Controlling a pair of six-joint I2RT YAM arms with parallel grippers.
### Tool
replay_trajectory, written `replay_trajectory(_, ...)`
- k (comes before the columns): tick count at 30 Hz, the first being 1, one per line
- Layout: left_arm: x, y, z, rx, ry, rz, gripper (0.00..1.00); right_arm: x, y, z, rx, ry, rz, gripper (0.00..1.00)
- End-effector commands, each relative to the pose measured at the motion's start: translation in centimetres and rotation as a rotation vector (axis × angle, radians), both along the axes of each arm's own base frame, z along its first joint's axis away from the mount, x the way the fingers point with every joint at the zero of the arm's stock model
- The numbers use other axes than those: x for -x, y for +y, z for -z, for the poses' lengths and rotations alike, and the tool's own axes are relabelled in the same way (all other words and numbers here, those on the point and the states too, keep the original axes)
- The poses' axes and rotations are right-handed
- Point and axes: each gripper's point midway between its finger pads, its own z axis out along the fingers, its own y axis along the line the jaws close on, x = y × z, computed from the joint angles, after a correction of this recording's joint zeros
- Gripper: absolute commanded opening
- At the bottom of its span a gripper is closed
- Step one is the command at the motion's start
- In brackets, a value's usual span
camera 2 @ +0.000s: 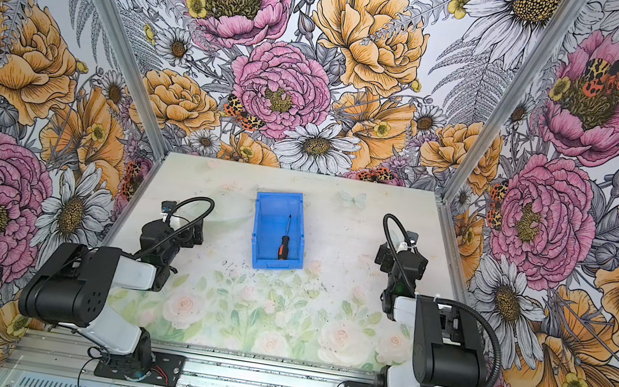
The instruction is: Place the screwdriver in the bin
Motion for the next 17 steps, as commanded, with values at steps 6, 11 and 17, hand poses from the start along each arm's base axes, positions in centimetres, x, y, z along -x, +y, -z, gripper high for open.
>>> replay_trajectory(6, -1.1, 0.1, -2.7, -0.015, -0.089, -0.042, 0.99, -0.7, 0.7, -1.9, 0.004, -0.086, -0.034, 1.0)
replay_trajectory(11, -0.9, -0.8, -2.8, -0.058, -0.095, -0.026, 0.99, -0.7, 1.1, -1.8, 0.009, -0.088, -0.052, 0.99)
replay_trajectory(17, -1.2, -0.6, -2.6, -0.004, -0.085, 0.02, 0.99, -0.7, 1.0, -1.8, 0.009, -0.088, -0.051, 0.99)
